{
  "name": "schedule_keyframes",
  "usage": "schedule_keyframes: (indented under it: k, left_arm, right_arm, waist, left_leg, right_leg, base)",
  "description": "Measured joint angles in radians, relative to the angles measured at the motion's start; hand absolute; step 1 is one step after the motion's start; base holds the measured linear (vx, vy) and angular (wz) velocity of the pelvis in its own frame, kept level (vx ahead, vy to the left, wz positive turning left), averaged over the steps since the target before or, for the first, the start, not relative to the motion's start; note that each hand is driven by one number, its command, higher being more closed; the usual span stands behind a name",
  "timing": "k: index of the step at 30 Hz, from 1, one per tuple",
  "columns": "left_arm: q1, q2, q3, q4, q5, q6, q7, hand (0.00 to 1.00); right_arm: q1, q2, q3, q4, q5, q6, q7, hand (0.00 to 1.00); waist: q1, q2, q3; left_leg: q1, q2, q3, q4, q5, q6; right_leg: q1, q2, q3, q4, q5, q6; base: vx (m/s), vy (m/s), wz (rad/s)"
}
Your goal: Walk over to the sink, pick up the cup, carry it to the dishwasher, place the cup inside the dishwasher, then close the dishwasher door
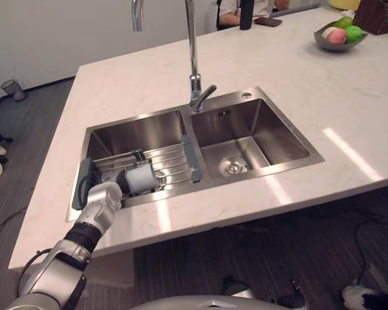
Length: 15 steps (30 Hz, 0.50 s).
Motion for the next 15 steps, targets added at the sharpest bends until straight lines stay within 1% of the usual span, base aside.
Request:
schedule_keyframes:
  k: [1,3,5,6,8,9,11,12,14,15]
  left_arm:
    - [0.008,-0.002,0.007,-0.011,-0.02,-0.001,0.008,1.0]
    - [0.03,-0.009,0.017,-0.056,-0.097,-0.007,0.04,1.0]
    - [0.049,-0.012,0.018,-0.099,-0.145,-0.025,0.062,1.0]
    - [0.06,-0.017,0.027,-0.124,-0.179,-0.029,0.081,1.0]
    - [0.081,-0.025,0.055,-0.167,-0.224,-0.041,0.091,1.0]
    - [0.089,-0.027,0.055,-0.189,-0.256,-0.051,0.095,1.0]
    - [0.098,-0.035,0.055,-0.211,-0.293,-0.063,0.108,1.0]
    - [0.106,-0.041,0.055,-0.227,-0.321,-0.066,0.115,1.0]
    - [0.133,-0.056,0.074,-0.277,-0.39,-0.074,0.128,1.0]
    - [0.16,-0.076,0.092,-0.314,-0.441,-0.093,0.15,1.0]
  right_arm:
    - [0.0,0.001,0.0,0.0,0.0,0.0,0.0,0.0]
    - [0.001,0.008,0.0,0.002,0.006,0.0,-0.003,0.0]
    - [0.002,0.02,0.0,0.004,0.016,0.002,-0.004,0.0]
    - [0.002,0.027,0.001,0.005,0.016,0.002,-0.005,0.0]
    - [0.002,0.033,0.0,0.007,0.016,0.002,-0.007,0.0]
    - [0.003,0.033,0.0,0.013,0.018,0.002,-0.008,0.0]
    - [0.002,0.034,-0.001,0.024,0.03,0.002,-0.008,0.0]
    - [0.001,0.034,-0.001,0.033,0.05,0.001,-0.009,0.0]
    - [0.0,0.041,-0.002,0.046,0.108,0.001,-0.008,0.0]
    - [0.0,0.047,-0.007,0.048,0.175,-0.001,-0.006,0.0]
  waist:
    - [0.003,-0.001,0.001]
    - [0.014,-0.011,0.007]
    - [0.016,-0.021,0.012]
    - [0.022,-0.024,0.011]
    - [0.034,-0.034,0.009]
    - [0.042,-0.039,0.008]
    - [0.047,-0.044,0.007]
    - [0.049,-0.045,0.006]
    - [0.065,-0.045,0.006]
    - [0.073,-0.045,0.006]
  left_leg:
    - [0.0,0.0,-0.001,0.0,0.0,0.001]
    - [-0.001,-0.002,-0.008,0.0,-0.001,0.002]
    - [-0.001,-0.003,-0.023,0.0,0.0,0.003]
    - [-0.003,-0.003,-0.026,0.0,0.0,0.003]
    - [-0.011,-0.005,-0.032,0.0,0.0,0.003]
    - [-0.012,-0.006,-0.037,0.0,0.0,0.003]
    - [-0.013,-0.008,-0.046,0.0,0.0,0.003]
    - [-0.014,-0.009,-0.051,0.0,0.0,0.004]
    - [-0.013,-0.01,-0.053,0.0,0.001,0.004]
    - [-0.01,-0.01,-0.055,0.0,0.001,0.005]
  right_leg:
    - [0.0,0.0,-0.001,0.001,0.0,0.0]
    - [0.004,-0.001,-0.006,0.005,-0.001,0.001]
    - [0.013,-0.003,-0.024,0.005,-0.003,0.002]
    - [0.012,-0.003,-0.027,0.005,-0.004,0.001]
    - [0.009,-0.003,-0.032,0.005,-0.005,0.001]
    - [0.01,-0.003,-0.036,0.005,-0.007,0.001]
    - [0.014,-0.005,-0.047,0.006,-0.01,0.002]
    - [0.017,-0.006,-0.054,0.006,-0.011,0.003]
    - [0.024,-0.007,-0.057,0.006,-0.012,0.003]
    - [0.028,-0.007,-0.058,0.006,-0.012,0.003]
  base:
    - [0.01,-0.015,0.04]
    - [0.02,-0.012,0.09]
    - [0.01,-0.018,0.19]
    - [0.0,-0.021,0.16]
    - [0.01,-0.016,0.09]
    - [0.02,-0.013,0.11]
    - [0.02,-0.012,0.15]
    - [0.01,-0.013,0.15]
    - [0.0,-0.015,0.08]
    - [-0.01,-0.017,0.06]
